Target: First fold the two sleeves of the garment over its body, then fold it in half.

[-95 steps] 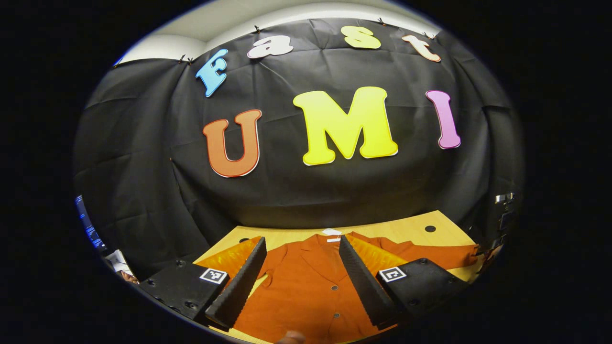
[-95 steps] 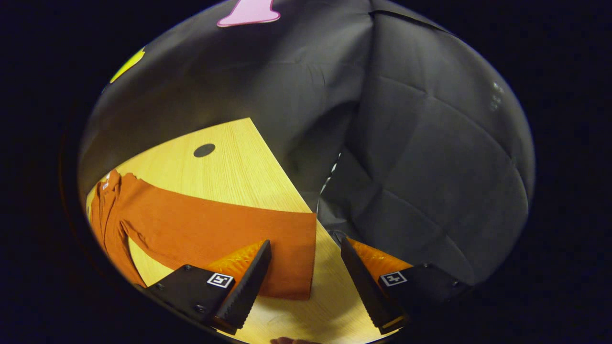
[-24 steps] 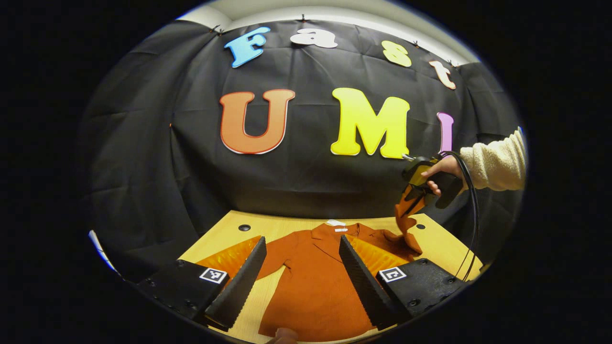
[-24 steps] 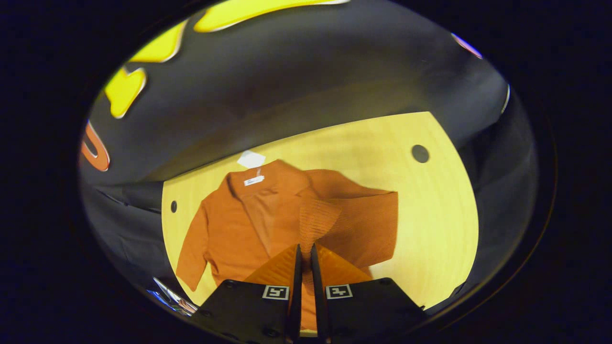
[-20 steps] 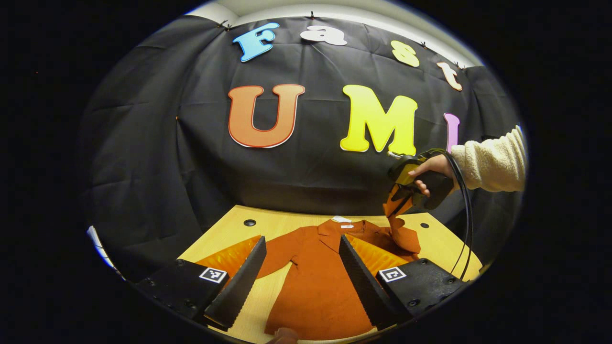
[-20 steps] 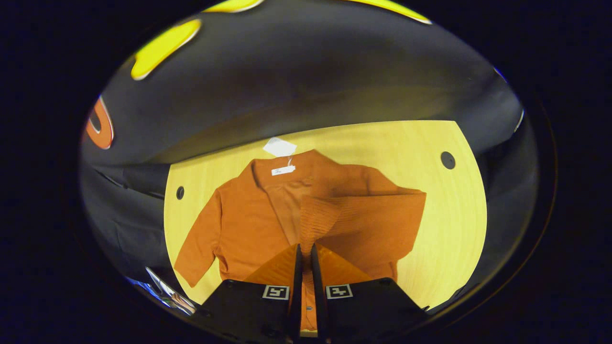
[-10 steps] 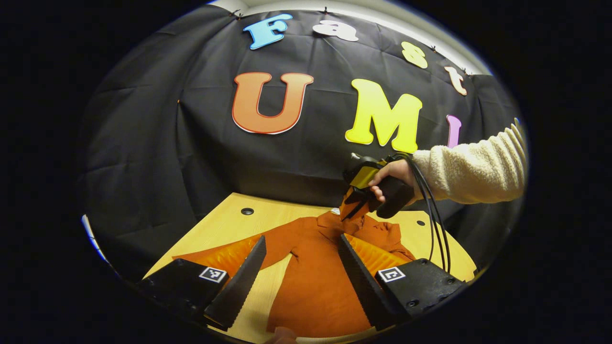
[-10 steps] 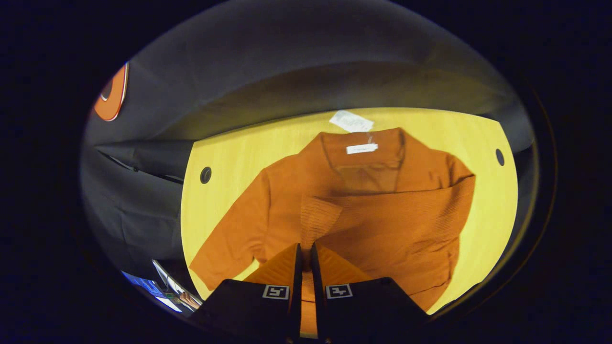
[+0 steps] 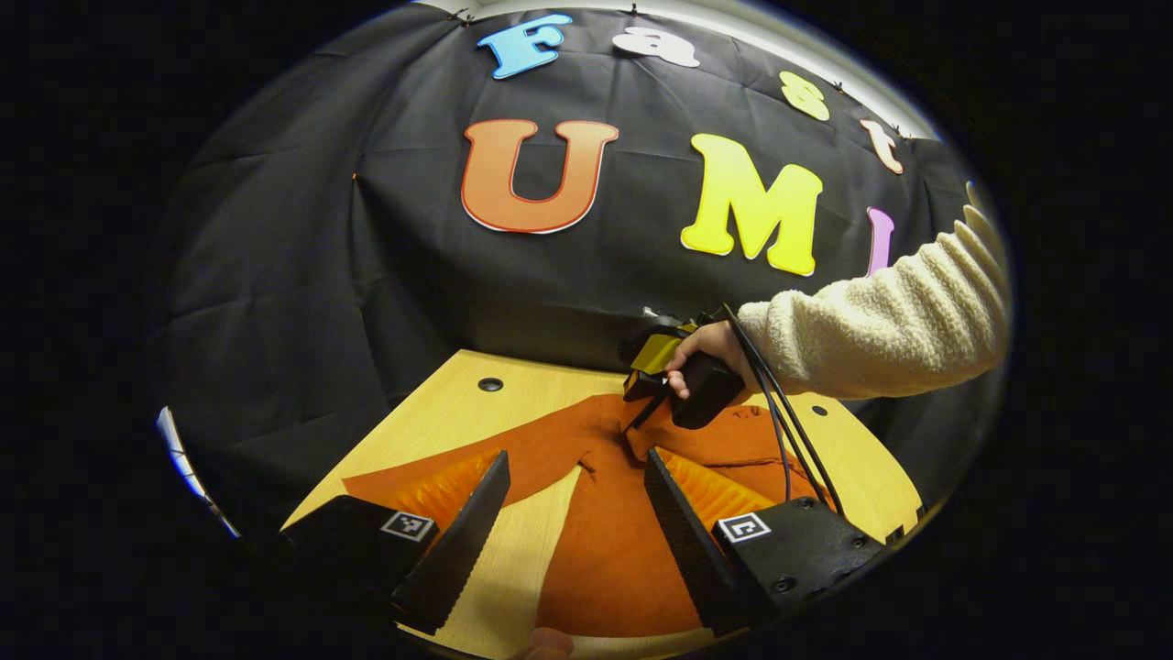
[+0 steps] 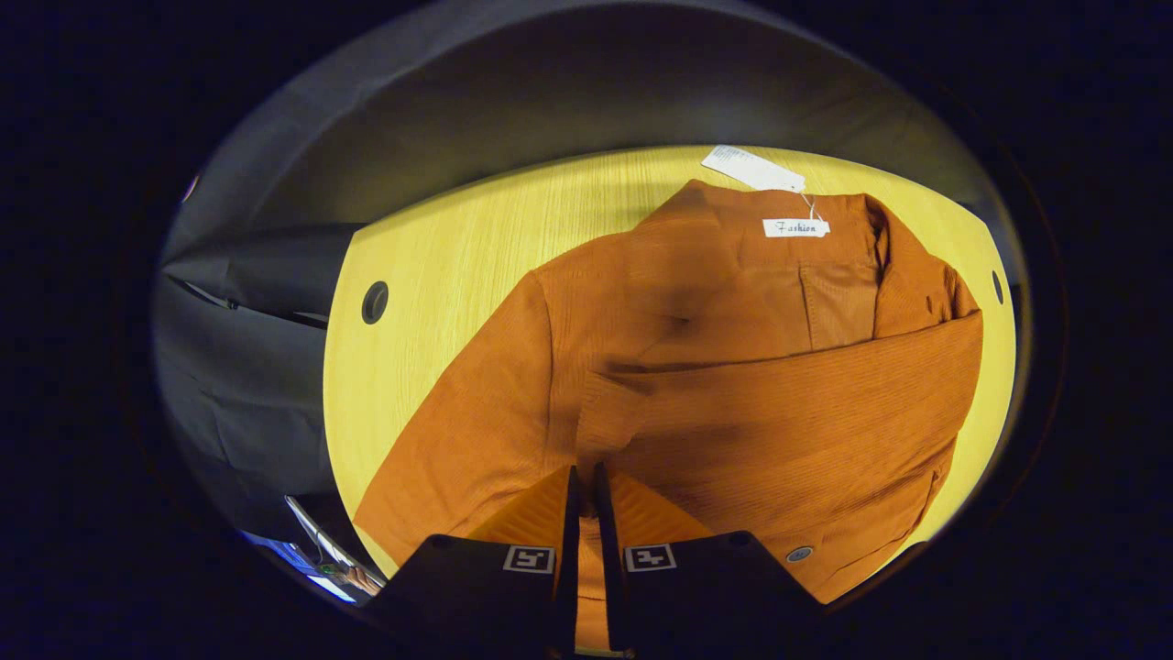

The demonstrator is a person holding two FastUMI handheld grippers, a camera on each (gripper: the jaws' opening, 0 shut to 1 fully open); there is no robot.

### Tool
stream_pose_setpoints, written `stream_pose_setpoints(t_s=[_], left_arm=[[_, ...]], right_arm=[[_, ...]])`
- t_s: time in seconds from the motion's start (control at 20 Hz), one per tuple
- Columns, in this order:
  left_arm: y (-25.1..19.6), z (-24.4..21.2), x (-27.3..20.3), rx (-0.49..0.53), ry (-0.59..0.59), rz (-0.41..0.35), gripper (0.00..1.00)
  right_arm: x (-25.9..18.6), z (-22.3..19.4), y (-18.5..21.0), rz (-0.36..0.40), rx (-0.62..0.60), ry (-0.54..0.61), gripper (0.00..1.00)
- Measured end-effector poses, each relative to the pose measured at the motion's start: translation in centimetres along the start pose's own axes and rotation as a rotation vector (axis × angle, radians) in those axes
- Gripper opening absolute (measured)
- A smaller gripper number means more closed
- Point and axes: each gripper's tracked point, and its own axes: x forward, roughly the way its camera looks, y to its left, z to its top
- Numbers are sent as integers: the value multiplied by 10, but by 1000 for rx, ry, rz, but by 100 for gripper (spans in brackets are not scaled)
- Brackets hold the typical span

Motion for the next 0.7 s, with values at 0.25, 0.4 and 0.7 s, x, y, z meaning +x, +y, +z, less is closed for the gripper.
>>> stream_pose_setpoints(t_s=[0.25, 0.4, 0.7], left_arm=[[12, -7, -2, -9, 16, 15, 96], [19, -7, 4, -1, 12, 22, 96], [13, 0, 6, 28, 18, 27, 96]], right_arm=[[-2, 10, 13, 46, 12, -25, 21], [-14, 13, 17, 45, -2, -51, 26], [-69, 11, 9, 71, -27, -109, 79]])
